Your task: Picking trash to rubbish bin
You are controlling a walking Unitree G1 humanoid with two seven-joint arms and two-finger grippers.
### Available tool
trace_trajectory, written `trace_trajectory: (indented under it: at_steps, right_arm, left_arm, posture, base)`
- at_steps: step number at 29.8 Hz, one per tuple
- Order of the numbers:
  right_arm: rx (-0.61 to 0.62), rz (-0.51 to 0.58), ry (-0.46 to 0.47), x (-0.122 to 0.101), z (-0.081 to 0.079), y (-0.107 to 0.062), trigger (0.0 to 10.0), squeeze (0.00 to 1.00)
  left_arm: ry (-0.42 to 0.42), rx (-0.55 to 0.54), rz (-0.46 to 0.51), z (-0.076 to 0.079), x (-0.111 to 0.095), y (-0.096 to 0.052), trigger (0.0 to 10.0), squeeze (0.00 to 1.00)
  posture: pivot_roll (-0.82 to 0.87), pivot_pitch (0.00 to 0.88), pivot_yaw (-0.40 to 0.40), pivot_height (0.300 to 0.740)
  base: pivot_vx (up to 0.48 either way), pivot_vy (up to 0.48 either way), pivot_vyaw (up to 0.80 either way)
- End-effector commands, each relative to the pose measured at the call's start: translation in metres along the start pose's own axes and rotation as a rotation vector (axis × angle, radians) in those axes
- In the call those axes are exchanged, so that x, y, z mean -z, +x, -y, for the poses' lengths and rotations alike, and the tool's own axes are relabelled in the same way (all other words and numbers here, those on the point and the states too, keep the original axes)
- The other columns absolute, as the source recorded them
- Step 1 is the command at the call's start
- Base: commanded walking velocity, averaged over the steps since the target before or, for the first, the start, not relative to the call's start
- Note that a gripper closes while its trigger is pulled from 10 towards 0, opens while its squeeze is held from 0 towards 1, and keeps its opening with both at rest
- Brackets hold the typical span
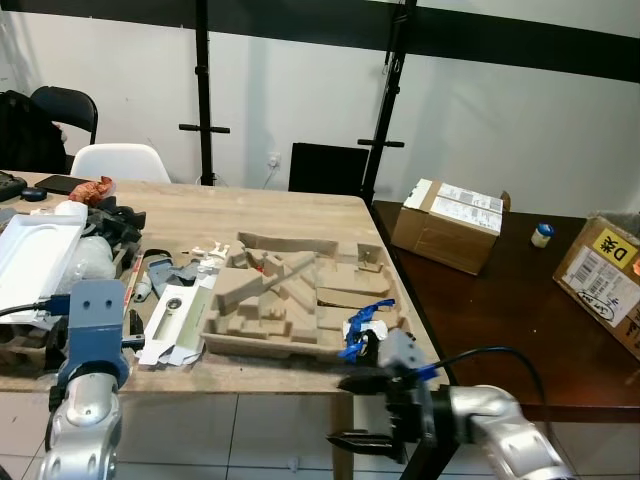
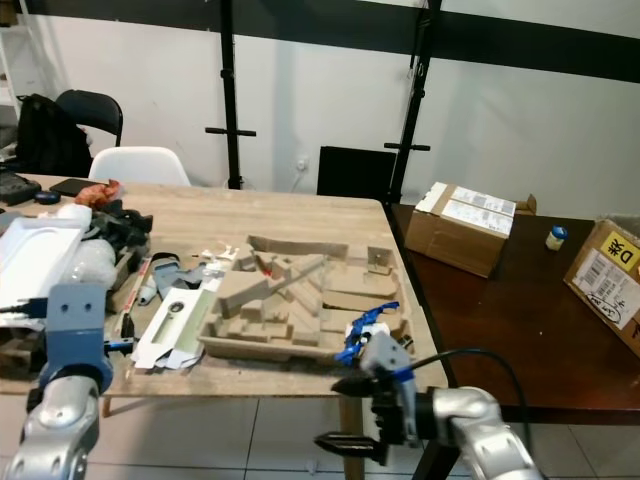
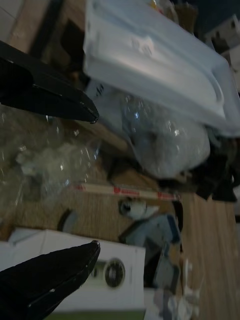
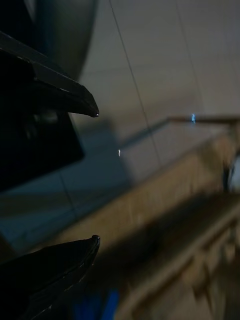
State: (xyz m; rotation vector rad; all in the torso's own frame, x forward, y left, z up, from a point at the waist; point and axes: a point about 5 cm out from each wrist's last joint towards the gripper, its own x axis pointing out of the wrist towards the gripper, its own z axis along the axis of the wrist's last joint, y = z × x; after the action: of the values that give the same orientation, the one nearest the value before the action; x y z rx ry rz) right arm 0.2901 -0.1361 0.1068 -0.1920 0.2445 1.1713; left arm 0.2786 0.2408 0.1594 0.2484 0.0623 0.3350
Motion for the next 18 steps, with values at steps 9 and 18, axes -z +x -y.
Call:
trace_trajectory:
  at_steps: [9, 18]
  right_arm:
    - [0.375, 0.061, 0.016, -0.007, 0.035, 0.004, 10.0, 0.0]
    - [0.38, 0.105, 0.012, -0.011, 0.035, 0.005, 10.0, 0.0]
  left_arm:
    - [0.029, 0.09, 0.022, 0.006, -0.004, 0.023, 10.0, 0.0]
    - [0.031, 0.156, 0.042, 0.012, -0.005, 0.031, 10.0, 0.0]
  posture:
    - [0.08, 0.003, -0.07, 0.74]
    - [0.07, 0.002, -0.069, 0.74]
  base:
    - [0.0, 0.0, 0.0]
    - [0.0, 0.0, 0.0]
